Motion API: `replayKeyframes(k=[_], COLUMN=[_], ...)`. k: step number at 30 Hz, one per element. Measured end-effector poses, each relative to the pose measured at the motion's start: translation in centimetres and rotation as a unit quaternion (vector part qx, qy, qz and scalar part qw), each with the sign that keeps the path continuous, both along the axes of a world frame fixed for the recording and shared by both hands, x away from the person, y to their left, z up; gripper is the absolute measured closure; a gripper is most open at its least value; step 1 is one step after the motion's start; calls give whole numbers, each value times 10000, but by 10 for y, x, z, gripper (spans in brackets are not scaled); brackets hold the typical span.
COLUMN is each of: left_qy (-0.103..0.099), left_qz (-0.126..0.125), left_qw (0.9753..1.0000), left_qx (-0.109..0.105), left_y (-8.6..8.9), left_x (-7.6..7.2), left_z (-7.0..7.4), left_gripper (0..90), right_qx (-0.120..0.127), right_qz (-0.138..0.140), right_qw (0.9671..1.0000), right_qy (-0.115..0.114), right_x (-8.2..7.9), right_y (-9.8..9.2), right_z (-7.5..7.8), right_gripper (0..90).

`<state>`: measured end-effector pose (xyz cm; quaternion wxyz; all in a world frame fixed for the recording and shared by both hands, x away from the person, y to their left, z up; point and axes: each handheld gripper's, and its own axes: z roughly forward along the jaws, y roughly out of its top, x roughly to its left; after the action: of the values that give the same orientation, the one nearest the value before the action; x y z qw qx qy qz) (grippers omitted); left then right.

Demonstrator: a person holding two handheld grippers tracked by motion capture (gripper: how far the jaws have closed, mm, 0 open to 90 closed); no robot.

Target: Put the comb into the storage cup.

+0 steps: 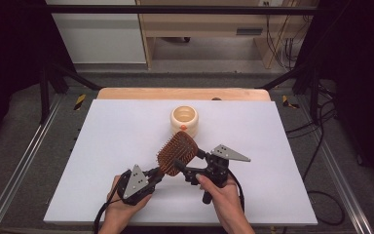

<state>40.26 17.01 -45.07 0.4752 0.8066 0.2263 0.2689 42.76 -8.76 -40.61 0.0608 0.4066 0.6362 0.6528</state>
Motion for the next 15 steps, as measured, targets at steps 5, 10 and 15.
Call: replayKeyframes(k=[5, 10, 15], left_qy=[-46, -82, -98], left_qz=[9, -12, -23], left_qw=[10000, 10000, 9999], left_qx=[-10, -5, -29], left_y=[0, -1, -1], left_x=[-1, -2, -2], left_z=[1, 1, 2], left_gripper=[726, 725, 725], right_qx=[111, 128, 159], right_qz=[-2, 25, 24], right_qw=[9999, 9999, 9998], right_qy=[49, 71, 100], right_x=[2, 4, 6], right_y=[1, 5, 9], right_z=[2, 3, 3], right_gripper=[127, 150, 175])
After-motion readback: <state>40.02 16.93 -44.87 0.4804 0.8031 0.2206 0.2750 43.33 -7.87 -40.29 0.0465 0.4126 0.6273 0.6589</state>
